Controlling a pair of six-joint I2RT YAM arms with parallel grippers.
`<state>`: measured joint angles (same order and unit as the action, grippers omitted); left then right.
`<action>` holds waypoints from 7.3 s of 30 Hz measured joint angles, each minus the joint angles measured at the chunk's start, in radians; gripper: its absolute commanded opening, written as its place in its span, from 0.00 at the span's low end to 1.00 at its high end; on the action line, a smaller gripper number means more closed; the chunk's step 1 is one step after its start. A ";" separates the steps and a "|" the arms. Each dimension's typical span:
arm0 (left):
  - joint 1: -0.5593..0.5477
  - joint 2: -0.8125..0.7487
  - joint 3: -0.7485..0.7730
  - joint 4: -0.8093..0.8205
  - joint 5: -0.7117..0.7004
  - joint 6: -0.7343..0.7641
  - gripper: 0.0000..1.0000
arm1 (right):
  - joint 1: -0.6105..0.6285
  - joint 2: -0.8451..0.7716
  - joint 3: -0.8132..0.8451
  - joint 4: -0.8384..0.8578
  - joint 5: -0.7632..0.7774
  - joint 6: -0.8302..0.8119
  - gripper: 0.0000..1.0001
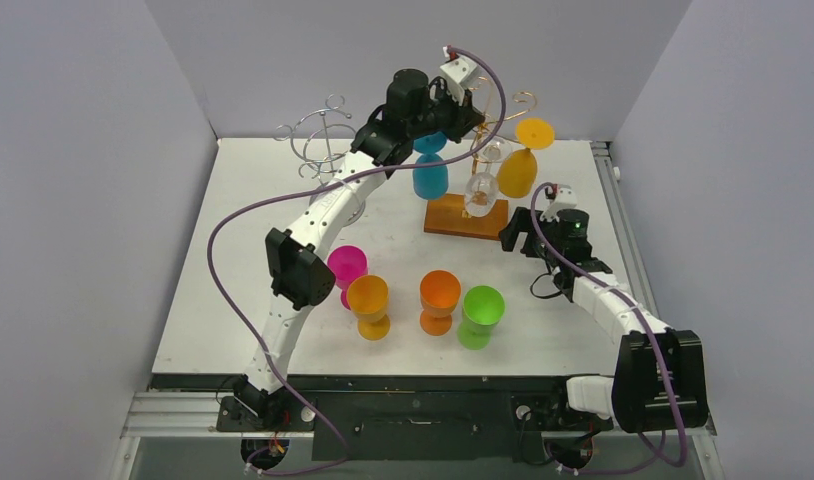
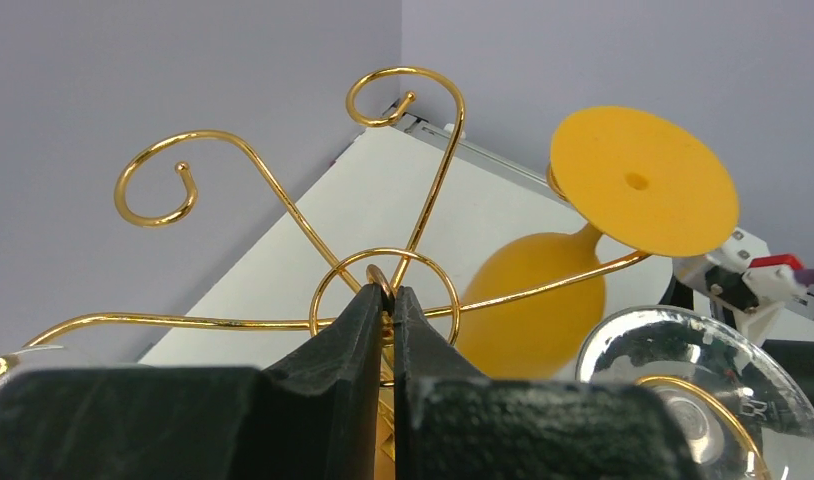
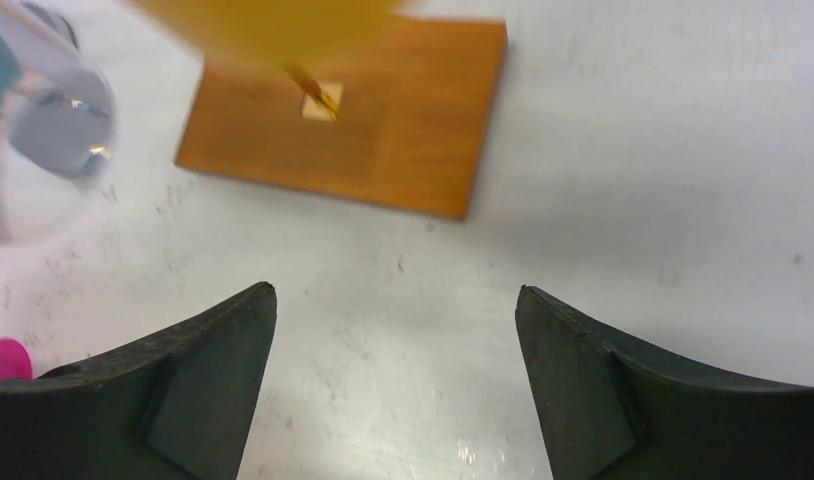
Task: Place the wine glass upside down on the wine glass rack
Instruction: Turn the wine glass upside down at the wine rack, then adjust the wine rack at the center of the board.
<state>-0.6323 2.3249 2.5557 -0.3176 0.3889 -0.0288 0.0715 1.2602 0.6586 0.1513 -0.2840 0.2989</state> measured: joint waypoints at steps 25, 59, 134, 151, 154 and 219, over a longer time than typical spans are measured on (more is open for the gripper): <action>-0.005 -0.087 -0.078 0.022 0.013 0.076 0.75 | 0.002 -0.484 0.190 -0.407 0.061 0.056 0.83; 0.404 -0.926 -0.812 -0.121 0.109 -0.007 0.96 | 0.273 0.592 1.552 -0.851 0.198 -0.187 0.60; 0.412 -1.107 -1.003 -0.182 0.159 0.068 0.98 | 0.072 0.092 0.626 -0.219 0.397 0.426 0.00; 0.412 -1.147 -1.020 -0.209 0.158 0.094 0.97 | 0.093 0.058 0.621 -0.316 0.473 0.407 0.76; 0.412 -1.147 -1.020 -0.225 0.158 0.094 0.97 | 0.070 0.060 0.674 -0.374 0.391 0.344 0.78; 0.412 -1.130 -0.953 -0.323 0.113 0.106 0.96 | 0.154 0.496 1.296 -0.779 -0.381 -0.381 0.00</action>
<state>-0.2203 1.1950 1.6028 -0.6407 0.5018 0.0776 0.2260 1.7565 1.9545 -0.6281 -0.6655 -0.0822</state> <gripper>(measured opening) 0.963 0.106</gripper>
